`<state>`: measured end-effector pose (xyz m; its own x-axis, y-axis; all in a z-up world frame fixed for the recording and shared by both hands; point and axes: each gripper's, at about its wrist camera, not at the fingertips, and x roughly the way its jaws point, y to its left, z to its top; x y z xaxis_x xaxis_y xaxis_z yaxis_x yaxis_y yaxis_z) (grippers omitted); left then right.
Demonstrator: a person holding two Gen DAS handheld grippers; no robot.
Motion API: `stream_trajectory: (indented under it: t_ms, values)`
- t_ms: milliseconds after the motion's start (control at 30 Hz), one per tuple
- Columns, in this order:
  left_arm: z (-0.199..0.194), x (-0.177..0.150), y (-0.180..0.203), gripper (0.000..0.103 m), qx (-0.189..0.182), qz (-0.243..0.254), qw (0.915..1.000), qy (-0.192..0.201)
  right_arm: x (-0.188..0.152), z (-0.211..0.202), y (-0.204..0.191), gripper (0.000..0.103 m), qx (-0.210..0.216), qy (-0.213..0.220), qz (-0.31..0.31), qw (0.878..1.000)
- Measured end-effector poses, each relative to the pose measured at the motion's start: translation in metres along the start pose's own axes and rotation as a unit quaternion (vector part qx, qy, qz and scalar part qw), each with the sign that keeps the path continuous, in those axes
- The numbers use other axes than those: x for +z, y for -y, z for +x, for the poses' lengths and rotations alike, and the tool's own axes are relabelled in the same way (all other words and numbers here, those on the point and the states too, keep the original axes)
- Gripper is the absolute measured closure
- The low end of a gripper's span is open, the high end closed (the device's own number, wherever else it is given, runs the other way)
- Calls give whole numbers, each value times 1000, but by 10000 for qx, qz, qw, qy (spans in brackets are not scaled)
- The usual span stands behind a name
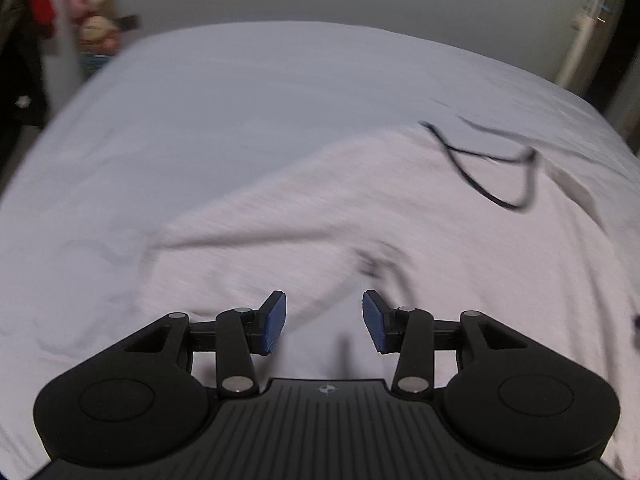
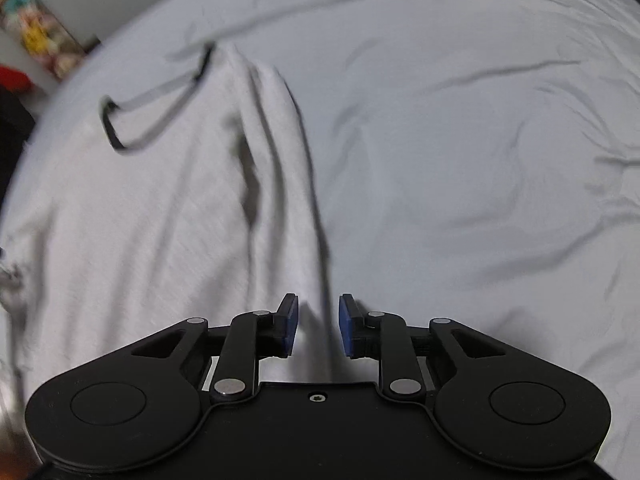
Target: Fold clothes
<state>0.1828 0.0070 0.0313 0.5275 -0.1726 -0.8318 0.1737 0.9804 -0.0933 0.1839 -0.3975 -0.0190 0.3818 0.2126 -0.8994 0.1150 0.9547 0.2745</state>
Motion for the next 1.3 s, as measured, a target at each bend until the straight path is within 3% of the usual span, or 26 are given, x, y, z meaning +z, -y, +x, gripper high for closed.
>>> stream_trajectory:
  t_ms: [33,133,267,700,867,1067,1300]
  values:
    - [2,-4,8,62,-76,101,9999,-51,-3,1,-1,103,-43,14,-40,10000]
    - [9,-13,34,62,-239,521,9982,-187,-3,-5,-3,103,-135,139,-99,9998]
    - [20,-16,58,62,-264,882,9953,-307,11,-21,-2,103,-608,477,-400,9962]
    - [76,-1,55,62,-119,851,9949,-532,99,-31,76,103,-2054,1075,-109,9727]
    - [86,3,51,58,-217,780,9957,-449,130,-4,87,103,-2237,1088,-138,9685]
    - [79,2,41,58,-346,754,9958,-390,131,26,88,102,-2257,788,-216,9708]
    - [35,6,32,58,-579,909,9937,-303,128,-22,82,83,-2012,898,-63,9754]
